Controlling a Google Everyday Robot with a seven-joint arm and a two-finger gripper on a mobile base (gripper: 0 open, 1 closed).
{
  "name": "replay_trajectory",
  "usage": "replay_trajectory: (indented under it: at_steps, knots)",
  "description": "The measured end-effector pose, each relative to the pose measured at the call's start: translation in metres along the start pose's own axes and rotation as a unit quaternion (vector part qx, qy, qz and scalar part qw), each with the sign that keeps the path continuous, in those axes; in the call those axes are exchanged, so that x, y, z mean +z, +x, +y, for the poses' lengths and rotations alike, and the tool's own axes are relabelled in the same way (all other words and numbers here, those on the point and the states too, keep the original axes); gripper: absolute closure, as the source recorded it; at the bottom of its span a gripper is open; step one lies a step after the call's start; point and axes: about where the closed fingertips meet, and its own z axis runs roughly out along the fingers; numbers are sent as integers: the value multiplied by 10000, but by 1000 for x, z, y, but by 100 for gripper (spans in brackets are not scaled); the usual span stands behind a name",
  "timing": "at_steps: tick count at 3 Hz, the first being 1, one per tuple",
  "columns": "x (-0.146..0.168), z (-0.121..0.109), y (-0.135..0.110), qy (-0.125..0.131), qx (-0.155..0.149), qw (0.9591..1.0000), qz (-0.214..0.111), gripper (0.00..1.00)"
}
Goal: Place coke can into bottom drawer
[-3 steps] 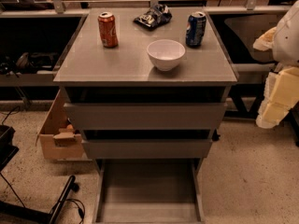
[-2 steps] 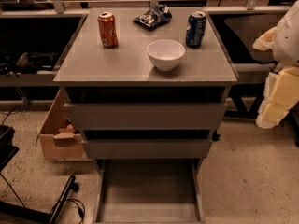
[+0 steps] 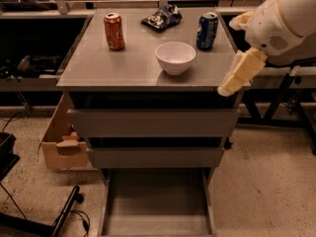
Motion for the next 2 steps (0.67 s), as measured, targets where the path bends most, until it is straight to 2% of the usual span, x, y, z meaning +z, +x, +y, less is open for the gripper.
replay_trajectory:
  at_steps: [1,2]
  knots:
    - [44,-35,-47,133,192,9915,-1278,0]
    - [83,-70,-106,300,442,9659,-2534,0]
